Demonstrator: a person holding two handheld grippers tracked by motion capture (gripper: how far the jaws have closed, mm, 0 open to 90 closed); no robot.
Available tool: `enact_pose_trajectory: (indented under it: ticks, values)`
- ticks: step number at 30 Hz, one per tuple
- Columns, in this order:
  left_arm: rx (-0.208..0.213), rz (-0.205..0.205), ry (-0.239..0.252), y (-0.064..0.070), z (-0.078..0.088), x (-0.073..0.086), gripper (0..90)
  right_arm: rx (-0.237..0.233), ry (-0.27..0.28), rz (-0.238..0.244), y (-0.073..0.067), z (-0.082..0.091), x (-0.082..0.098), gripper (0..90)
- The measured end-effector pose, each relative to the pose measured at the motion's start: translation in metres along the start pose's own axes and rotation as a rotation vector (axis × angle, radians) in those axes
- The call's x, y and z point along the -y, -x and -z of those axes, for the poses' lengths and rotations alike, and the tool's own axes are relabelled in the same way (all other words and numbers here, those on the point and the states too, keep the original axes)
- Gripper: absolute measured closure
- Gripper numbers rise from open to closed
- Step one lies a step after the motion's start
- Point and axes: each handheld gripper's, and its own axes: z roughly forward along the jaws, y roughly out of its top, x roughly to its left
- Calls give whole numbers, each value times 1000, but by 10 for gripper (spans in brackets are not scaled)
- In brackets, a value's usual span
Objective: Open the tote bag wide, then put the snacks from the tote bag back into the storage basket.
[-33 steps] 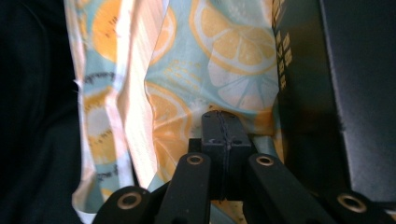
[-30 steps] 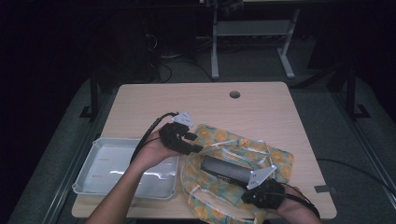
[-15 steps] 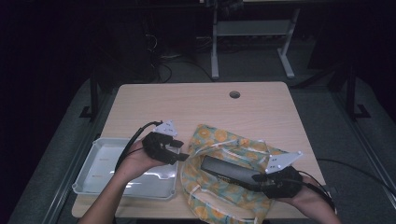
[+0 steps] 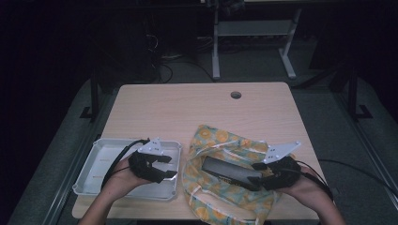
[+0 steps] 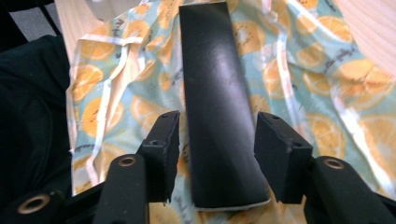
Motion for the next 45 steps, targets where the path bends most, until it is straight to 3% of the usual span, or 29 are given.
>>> enact_pose_trajectory:
  ticks: [8, 18, 30, 45]
  values:
    - [7, -8, -14, 3, 3, 18, 405, -5, -31, 42, 8, -10, -14, 459]
    - [2, 12, -14, -1, 1, 25, 405, -33, -87, 94, 11, -28, -29, 433]
    - [23, -4, -27, -1, -5, 27, 406, -25, -159, 129, 10, -48, -28, 395]
    - [25, -16, -33, -1, -5, 26, 406, -25, -184, 144, 8, -53, -27, 371]
